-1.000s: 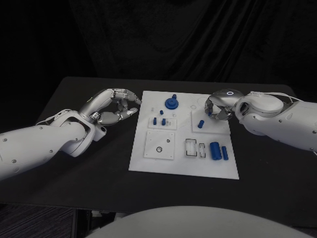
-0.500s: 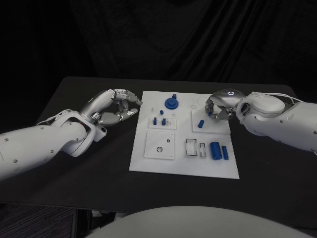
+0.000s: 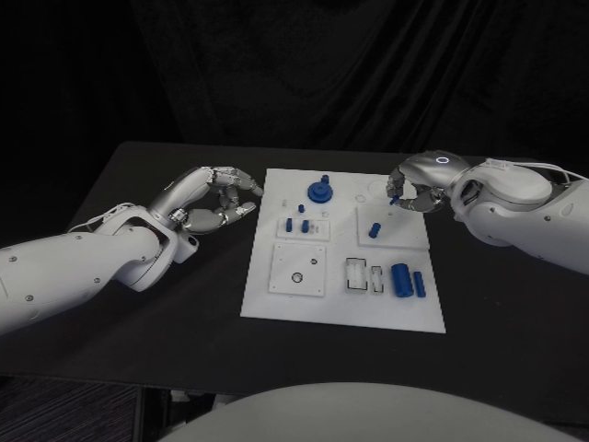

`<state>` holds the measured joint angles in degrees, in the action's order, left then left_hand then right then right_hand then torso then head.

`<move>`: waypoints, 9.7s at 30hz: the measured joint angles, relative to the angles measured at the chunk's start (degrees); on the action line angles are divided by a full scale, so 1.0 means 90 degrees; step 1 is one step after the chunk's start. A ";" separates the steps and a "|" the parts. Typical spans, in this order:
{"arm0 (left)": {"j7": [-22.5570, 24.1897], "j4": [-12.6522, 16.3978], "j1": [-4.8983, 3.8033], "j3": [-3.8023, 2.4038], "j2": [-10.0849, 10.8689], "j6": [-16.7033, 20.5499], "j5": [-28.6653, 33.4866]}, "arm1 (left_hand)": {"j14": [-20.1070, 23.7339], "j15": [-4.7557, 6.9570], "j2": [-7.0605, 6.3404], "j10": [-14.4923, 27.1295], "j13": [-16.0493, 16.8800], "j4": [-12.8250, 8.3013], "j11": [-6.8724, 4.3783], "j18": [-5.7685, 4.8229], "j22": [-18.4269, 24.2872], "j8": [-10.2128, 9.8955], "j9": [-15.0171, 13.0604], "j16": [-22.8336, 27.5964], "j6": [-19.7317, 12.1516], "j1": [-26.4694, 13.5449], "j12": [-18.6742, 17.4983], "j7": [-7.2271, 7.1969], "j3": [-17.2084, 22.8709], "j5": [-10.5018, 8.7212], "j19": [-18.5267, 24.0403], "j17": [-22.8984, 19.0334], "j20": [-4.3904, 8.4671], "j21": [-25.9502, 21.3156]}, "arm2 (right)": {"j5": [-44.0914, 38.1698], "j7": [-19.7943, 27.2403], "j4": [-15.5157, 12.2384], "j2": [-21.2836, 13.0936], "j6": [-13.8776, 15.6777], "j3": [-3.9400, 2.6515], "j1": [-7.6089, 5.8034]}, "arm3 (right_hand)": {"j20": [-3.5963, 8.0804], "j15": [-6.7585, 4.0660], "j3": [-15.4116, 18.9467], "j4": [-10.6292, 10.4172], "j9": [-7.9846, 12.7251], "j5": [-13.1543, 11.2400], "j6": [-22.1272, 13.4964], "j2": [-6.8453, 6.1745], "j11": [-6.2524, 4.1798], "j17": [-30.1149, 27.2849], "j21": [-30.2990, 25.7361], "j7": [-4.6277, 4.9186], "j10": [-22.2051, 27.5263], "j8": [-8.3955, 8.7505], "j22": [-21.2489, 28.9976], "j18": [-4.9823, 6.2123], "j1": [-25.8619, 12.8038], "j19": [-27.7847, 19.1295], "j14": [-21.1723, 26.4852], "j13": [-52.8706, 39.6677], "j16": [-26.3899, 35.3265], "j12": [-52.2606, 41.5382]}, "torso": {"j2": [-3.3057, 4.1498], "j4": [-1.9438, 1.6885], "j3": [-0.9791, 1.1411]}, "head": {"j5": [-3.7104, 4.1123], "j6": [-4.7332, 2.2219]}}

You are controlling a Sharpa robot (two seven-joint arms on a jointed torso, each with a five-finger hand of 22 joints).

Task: Assemble the parts on the task board

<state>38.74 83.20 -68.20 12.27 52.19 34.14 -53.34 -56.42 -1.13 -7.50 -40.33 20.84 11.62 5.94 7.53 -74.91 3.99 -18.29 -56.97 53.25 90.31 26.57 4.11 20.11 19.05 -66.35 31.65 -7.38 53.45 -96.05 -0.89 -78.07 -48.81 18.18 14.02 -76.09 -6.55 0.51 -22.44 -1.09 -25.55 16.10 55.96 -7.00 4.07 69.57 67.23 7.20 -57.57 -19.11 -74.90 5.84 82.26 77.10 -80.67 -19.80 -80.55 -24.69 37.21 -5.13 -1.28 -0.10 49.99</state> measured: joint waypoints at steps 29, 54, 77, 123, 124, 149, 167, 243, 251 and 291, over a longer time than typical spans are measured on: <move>-0.0046 -0.0054 0.0082 0.0000 -0.0056 -0.0123 0.0002 | 0.0047 -0.0046 0.0000 0.0014 -0.0033 -0.0018 0.0012 -0.0001 0.0000 0.0000 0.0030 0.0025 -0.0047 0.0000 -0.0001 -0.0002 0.0018 0.0000 0.0114 -0.0027 -0.0023 -0.0172 | -0.0202 -0.0220 -0.2088 0.0122 -0.0096 0.0019 0.0020 | 0.0022 -0.0023 -0.0018 0.0018 -0.0030 0.0000 -0.0013 -0.0002 -0.0007 -0.0026 -0.0044 0.0013 -0.0007 0.0024 -0.0004 0.0000 -0.0001 0.0022 -0.0023 -0.0004 0.0001 0.0001 | 0.0007 -0.0018 -0.0006 | -0.0076 0.0000; -0.0117 -0.0091 0.0094 -0.0001 -0.0097 -0.0232 0.0003 | 0.0093 -0.0047 0.0025 0.0024 -0.0056 -0.0018 0.0023 0.0000 0.0000 0.0000 0.0045 0.0072 -0.0047 0.0025 -0.0001 -0.0001 0.0018 0.0000 0.0206 -0.0049 -0.0023 -0.0260 | -0.1060 -0.0414 -0.1491 0.1086 -0.0541 0.0018 0.0555 | 0.0022 -0.0023 -0.0018 0.0018 -0.0045 0.0000 -0.0104 -0.0001 0.0017 -0.0118 -0.0157 0.0060 0.0017 0.0116 -0.0002 0.0000 -0.0054 -0.0024 -0.0023 -0.0004 0.0003 0.0051 | 0.0000 -0.0018 -0.0001 | -0.0231 0.0000; -0.0155 -0.0134 0.0127 -0.0001 -0.0149 -0.0311 0.0003 | 0.0092 -0.0046 0.0025 0.0024 -0.0056 -0.0018 0.0023 0.0000 0.0000 0.0000 0.0051 0.0072 -0.0046 0.0025 -0.0001 -0.0001 0.0018 0.0000 0.0205 -0.0048 -0.0023 -0.0259 | -0.1422 -0.0498 -0.1408 0.1182 -0.0720 0.0019 0.0588 | -0.0001 -0.0018 -0.0054 0.0054 -0.0045 0.0000 -0.0104 -0.0001 0.0017 -0.0150 -0.0184 0.0060 0.0017 0.0140 -0.0001 0.0000 -0.0054 -0.0047 0.0018 -0.0003 0.0025 0.0050 | -0.0002 -0.0007 0.0003 | -0.0251 0.0000; -0.0239 -0.0201 0.0176 0.0001 -0.0199 -0.0419 0.0004 | 0.0091 -0.0046 0.0025 0.0024 -0.0069 -0.0018 0.0022 -0.0001 0.0000 0.0000 0.0057 0.0071 -0.0046 0.0025 -0.0001 -0.0001 0.0018 0.0000 0.0228 -0.0061 -0.0046 -0.0297 | -0.1457 -0.0499 -0.1336 0.1250 -0.0755 0.0011 0.0683 | -0.0001 -0.0018 -0.0054 0.0053 -0.0063 0.0001 -0.0104 -0.0001 0.0017 -0.0158 -0.0207 0.0060 0.0016 0.0145 -0.0005 0.0000 -0.0054 -0.0046 0.0017 -0.0004 0.0052 0.0050 | 0.0001 -0.0004 0.0005 | -0.0308 0.0000; -0.0241 -0.0204 0.0176 0.0001 -0.0200 -0.0420 0.0004 | 0.0091 -0.0046 0.0025 0.0024 -0.0069 -0.0018 0.0023 0.0000 0.0001 0.0000 0.0057 0.0071 -0.0046 0.0025 -0.0001 -0.0001 0.0018 0.0000 0.0228 -0.0061 -0.0046 -0.0297 | -0.1457 -0.0499 -0.1338 0.1250 -0.0755 0.0011 0.0684 | -0.0001 -0.0018 -0.0054 0.0053 -0.0063 0.0001 -0.0104 -0.0001 0.0016 -0.0158 -0.0207 0.0060 0.0017 0.0145 -0.0005 0.0000 -0.0054 -0.0046 0.0017 -0.0004 0.0052 0.0050 | 0.0001 -0.0004 0.0006 | -0.0312 0.0000; -0.0307 -0.0231 0.0196 0.0001 -0.0223 -0.0503 0.0005 | 0.0114 -0.0068 0.0050 0.0047 -0.0082 -0.0018 0.0045 0.0000 0.0000 0.0000 0.0065 0.0095 -0.0069 0.0050 -0.0001 0.0021 0.0018 0.0000 0.0251 -0.0065 -0.0023 -0.0297 | -0.1459 -0.0503 -0.1337 0.1302 -0.0773 0.0017 0.0693 | -0.0001 0.0006 -0.0054 0.0052 -0.0061 0.0001 -0.0149 -0.0026 0.0016 -0.0198 -0.0207 0.0059 0.0016 0.0213 -0.0003 0.0000 -0.0079 -0.0046 0.0041 -0.0015 0.0052 0.0050 | -0.0001 -0.0005 0.0004 | -0.0325 0.0000; -0.0330 -0.0248 0.0239 0.0000 -0.0241 -0.0532 0.0005 | 0.0114 -0.0068 0.0050 0.0047 -0.0081 -0.0018 0.0045 -0.0001 0.0000 0.0000 0.0072 0.0095 -0.0069 0.0050 -0.0001 0.0021 0.0018 0.0000 0.0251 -0.0073 -0.0023 -0.0321 | -0.1461 -0.0589 -0.1325 0.1308 -0.0994 0.0017 0.0693 | -0.0137 0.0122 -0.0133 0.0042 0.0163 0.0001 -0.0843 -0.0194 0.0234 -0.0603 -0.0849 0.0162 0.0737 0.0916 -0.0002 -0.0001 -0.0346 -0.0479 0.0361 0.0019 0.0305 0.0396 | -0.0004 -0.0005 0.0004 | -0.0319 0.0000; -0.0348 -0.0222 0.0376 0.0001 -0.0127 -0.0541 0.0006 | 0.0114 -0.0068 0.0075 0.0046 -0.0103 -0.0036 0.0045 -0.0001 -0.0002 0.0000 0.0086 0.0095 -0.0069 0.0075 -0.0001 0.0021 0.0036 0.0022 0.0273 -0.0083 -0.0046 -0.0321 | -0.0486 -0.0704 -0.1494 -0.0382 -0.0603 0.0020 0.0246 | -0.0210 0.0240 0.1043 -0.1608 -0.1271 0.0031 -0.2970 -0.0539 0.0329 -0.0843 -0.1035 0.0219 0.3849 -0.0725 -0.0003 0.0098 -0.0139 -0.0337 0.0512 -0.2117 0.0252 -0.3028 | 0.0002 -0.0003 0.0009 | -0.0275 0.0000; -0.0348 -0.0237 0.0380 0.0000 -0.0138 -0.0543 0.0007 | 0.0114 -0.0068 0.0075 0.0046 -0.0102 -0.0036 0.0045 -0.0001 -0.0001 0.0000 0.0093 0.0095 -0.0069 0.0075 0.0025 0.0021 0.0036 0.0022 0.0273 -0.0083 -0.0046 -0.0321 | -0.0468 -0.0708 -0.1328 -0.0281 -0.0700 0.0020 0.0320 | -0.0230 0.0231 0.0875 -0.1476 -0.0797 0.0031 -0.2641 -0.0459 0.0340 -0.0827 -0.0880 0.0215 0.3438 -0.0702 -0.0003 0.0099 -0.0059 -0.0253 0.0467 -0.1619 0.0251 -0.2536 | -0.0001 -0.0006 0.0008 | -0.0269 0.0000; -0.0369 -0.0295 0.0470 0.0000 -0.0189 -0.0623 0.0007 | 0.0113 -0.0068 0.0126 0.0046 -0.0125 -0.0080 0.0045 -0.0001 0.0000 0.0000 0.0110 0.0119 -0.0093 0.0125 0.0025 0.0045 0.0080 0.0091 0.0318 -0.0099 -0.0045 -0.0337 | -0.0295 -0.0551 -0.0962 -0.0065 -0.0502 0.0020 0.0428 | -0.0048 0.0028 -0.0220 -0.0711 0.0237 0.0031 -0.0546 -0.0139 0.0098 -0.0384 -0.0005 0.0086 0.0637 0.0062 -0.0001 -0.0004 0.0109 0.0249 -0.0028 0.0116 0.0093 -0.0490 | -0.0002 -0.0004 0.0005 | -0.0303 0.0000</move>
<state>35.42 80.54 -63.96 12.27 50.49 28.54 -53.27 -55.40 -1.74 -6.37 -39.91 19.72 10.90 6.34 7.52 -74.91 3.99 -17.30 -55.90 52.41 91.44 26.79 4.51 20.83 19.86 -63.49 30.75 -7.79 50.42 -98.71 -5.85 -86.73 -49.40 13.66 14.19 -72.24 -6.98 0.77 -24.42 -7.49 -23.41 16.37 51.05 -8.25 4.95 66.12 67.19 7.97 -51.84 -18.55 -74.91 5.80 83.25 79.34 -80.93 -18.76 -79.72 -29.10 37.19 -5.16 -1.23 -2.83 49.99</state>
